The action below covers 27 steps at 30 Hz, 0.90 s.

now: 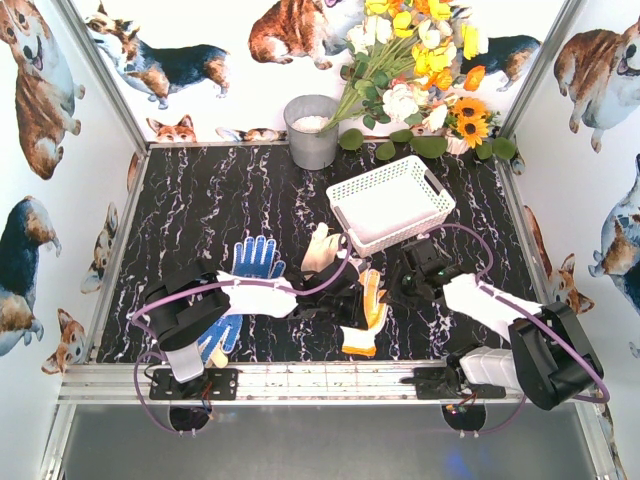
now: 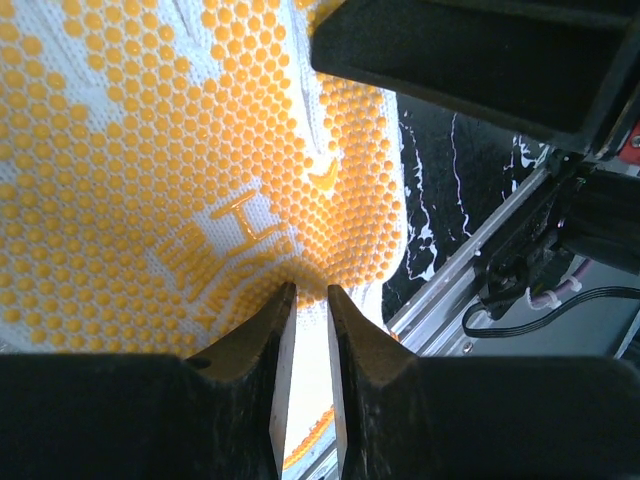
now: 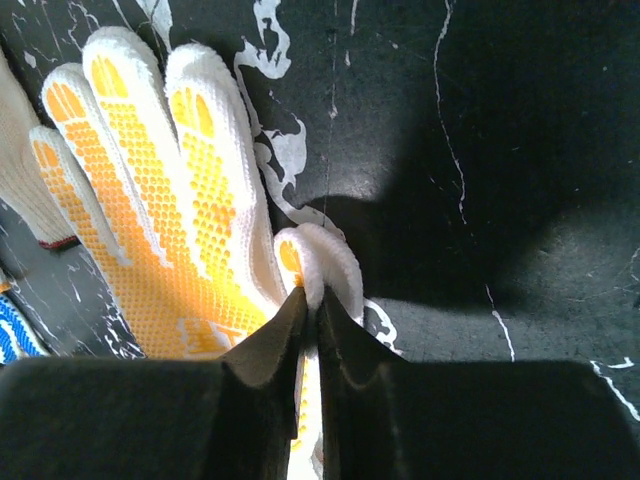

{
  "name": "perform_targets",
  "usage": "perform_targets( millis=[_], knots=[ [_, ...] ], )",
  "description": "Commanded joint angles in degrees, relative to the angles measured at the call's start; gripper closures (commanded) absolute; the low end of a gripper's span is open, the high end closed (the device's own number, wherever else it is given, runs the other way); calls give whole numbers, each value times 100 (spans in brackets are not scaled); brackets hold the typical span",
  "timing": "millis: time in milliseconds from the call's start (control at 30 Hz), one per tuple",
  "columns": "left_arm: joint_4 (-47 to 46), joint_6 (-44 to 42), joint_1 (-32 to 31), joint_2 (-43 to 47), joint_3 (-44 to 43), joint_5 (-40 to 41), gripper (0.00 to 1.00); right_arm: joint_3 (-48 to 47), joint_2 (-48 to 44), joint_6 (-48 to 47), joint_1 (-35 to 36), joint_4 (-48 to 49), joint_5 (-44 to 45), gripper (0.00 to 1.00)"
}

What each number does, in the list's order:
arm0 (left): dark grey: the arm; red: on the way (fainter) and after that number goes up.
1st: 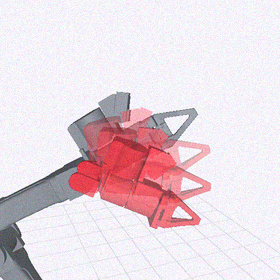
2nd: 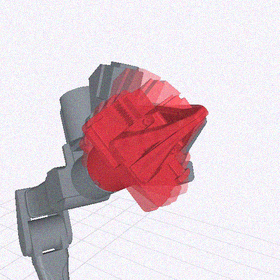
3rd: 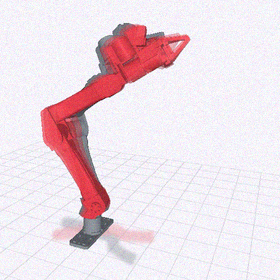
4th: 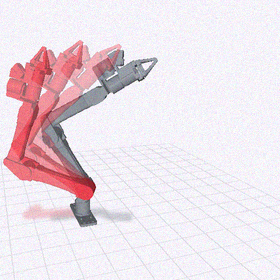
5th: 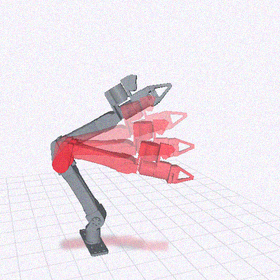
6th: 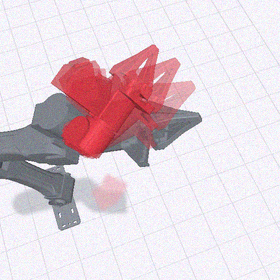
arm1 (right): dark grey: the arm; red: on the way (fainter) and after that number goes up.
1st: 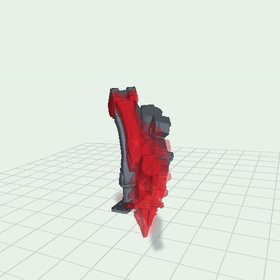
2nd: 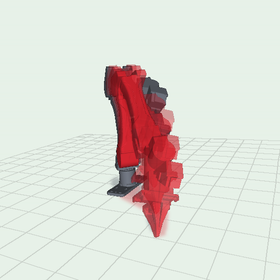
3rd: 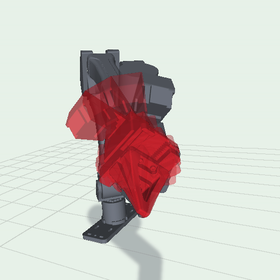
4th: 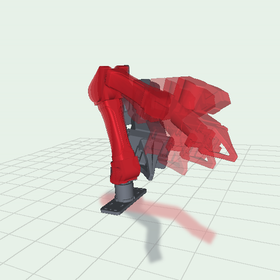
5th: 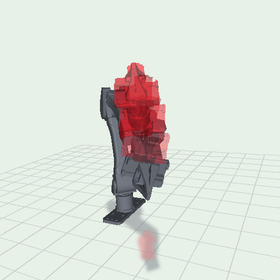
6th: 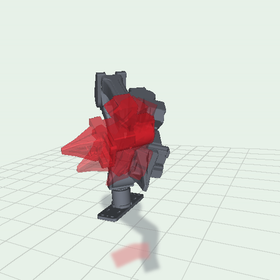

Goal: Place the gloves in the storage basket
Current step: Pair the glove with the glove.

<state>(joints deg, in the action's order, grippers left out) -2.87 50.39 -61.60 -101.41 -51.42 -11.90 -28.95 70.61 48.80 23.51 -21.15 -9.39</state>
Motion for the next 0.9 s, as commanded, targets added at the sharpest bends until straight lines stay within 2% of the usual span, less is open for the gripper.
perform_targets(
  millis=[0, 167, 300, 467, 600, 867],
  knots=[
    [250, -157, -26, -2, -121, 268, 83, -378, -93, -346, -39, 14, 225, 85],
    [694, -492, -36, 279, -480, 829, 66, -792, -308, -707, -39, -689, 240, 58],
    [934, -527, -38, 544, -623, 1129, 56, -1075, -509, -967, -39, -1489, 178, 48],
    [1242, -332, 16, 1095, -369, 1592, 50, -1067, -973, -1132, -39, -2046, -505, 43],
    [1218, -117, 260, 1377, -19, 1644, 45, -822, -1145, -933, 23, -2141, -883, 42],
    [202, 692, 597, 1385, 741, 1358, 39, -133, -1194, 208, 798, -1246, -1159, 38]
  ],
)
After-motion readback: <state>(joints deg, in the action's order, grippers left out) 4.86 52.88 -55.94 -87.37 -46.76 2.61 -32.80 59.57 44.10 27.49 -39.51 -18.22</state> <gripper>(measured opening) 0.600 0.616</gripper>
